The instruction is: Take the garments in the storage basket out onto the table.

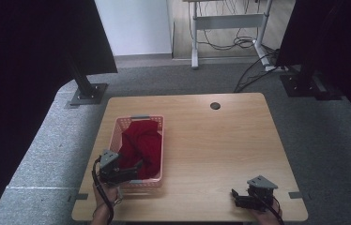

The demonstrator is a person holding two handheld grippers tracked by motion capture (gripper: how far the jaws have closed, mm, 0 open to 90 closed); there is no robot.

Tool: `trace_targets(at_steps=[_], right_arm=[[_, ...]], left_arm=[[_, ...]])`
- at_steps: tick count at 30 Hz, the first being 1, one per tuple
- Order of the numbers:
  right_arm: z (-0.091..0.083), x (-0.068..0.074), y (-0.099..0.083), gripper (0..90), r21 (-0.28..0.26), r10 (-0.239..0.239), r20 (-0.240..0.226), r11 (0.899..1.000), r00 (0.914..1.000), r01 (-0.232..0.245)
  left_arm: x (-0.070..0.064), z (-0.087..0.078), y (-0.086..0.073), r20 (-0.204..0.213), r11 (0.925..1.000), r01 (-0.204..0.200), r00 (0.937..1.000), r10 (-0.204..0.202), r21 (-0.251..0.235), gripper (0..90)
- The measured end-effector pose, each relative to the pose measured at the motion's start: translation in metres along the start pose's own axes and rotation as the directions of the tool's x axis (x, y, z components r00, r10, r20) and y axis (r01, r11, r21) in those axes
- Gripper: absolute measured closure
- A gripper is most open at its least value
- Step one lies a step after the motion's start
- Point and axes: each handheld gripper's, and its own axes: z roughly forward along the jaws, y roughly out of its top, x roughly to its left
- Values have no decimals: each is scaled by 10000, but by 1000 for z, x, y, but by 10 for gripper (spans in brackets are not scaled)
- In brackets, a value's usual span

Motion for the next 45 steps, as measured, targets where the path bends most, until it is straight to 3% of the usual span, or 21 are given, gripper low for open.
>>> trace_targets(at_steps=[17,27,45], right_arm=[[0,0,0,25,-1,2,3,10000,10000,-2],[0,0,0,25,-7,7,7,10000,10000,-7],[0,0,0,26,-7,8,8,10000,10000,-8]], left_arm=[[5,10,7,-419,9999,-64,9991,69,108,40],[10,16,8,-602,9997,119,9981,-107,208,37],[13,22,15,-1087,10000,-77,9940,82,51,28]])
